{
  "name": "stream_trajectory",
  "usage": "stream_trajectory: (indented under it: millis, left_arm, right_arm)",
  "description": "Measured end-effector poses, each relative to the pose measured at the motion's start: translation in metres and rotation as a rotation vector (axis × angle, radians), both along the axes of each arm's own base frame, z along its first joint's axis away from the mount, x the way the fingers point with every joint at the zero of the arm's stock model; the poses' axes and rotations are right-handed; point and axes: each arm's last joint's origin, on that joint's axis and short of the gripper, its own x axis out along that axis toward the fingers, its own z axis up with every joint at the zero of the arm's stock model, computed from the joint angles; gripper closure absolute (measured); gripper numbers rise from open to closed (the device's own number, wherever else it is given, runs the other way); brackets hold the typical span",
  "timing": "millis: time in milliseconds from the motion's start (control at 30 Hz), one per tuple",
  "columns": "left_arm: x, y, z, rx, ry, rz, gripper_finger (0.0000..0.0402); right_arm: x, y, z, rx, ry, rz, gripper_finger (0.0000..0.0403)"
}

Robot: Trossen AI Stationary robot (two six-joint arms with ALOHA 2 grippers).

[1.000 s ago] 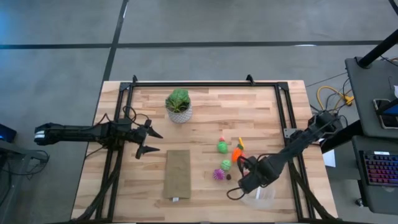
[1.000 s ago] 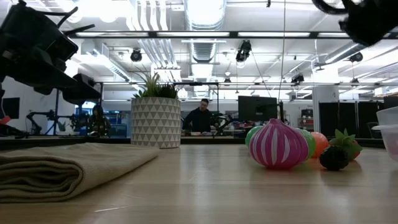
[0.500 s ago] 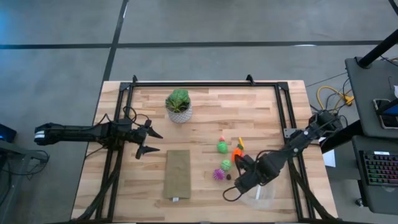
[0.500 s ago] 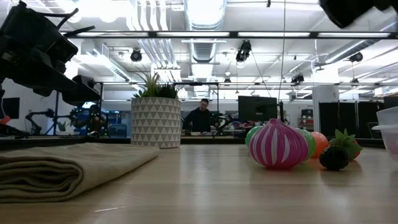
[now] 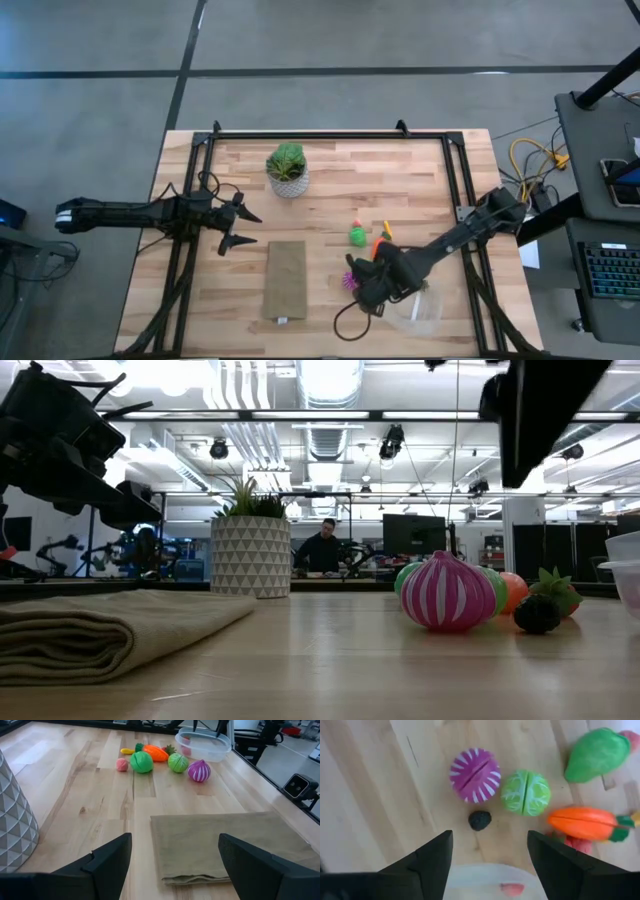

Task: Pick and placing Produce into tupperware
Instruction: Put the blackberry into the transparent container

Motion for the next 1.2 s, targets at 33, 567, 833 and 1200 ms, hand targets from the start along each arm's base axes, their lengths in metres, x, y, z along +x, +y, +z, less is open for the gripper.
stream_trajectory:
  millis: [33, 567, 833, 1200]
  left_arm:
    - [0.0, 0.0, 0.0, 0.0, 0.0, 0.0, 0.0118]
    - [0.0, 0.0, 0.0, 0.0, 0.0, 0.0, 0.0118]
    - [0.0, 0.0, 0.0, 0.0, 0.0, 0.0, 0.0118]
    - [0.0, 0.0, 0.0, 0.0, -0.001, 0.0, 0.0118]
  right_arm:
    - [-0.001, 0.0, -0.005, -0.009, 0.016, 0.014, 0.0152]
    - [0.001, -0.008, -0.049, 0.049, 0.036, -0.014, 0.0158]
    - [0.006, -0.016, -0.067, 0.107, -0.003, -0.055, 0.0155]
    - [0.002, -0.013, -0.075, 0.123, 0.005, -0.032, 0.0154]
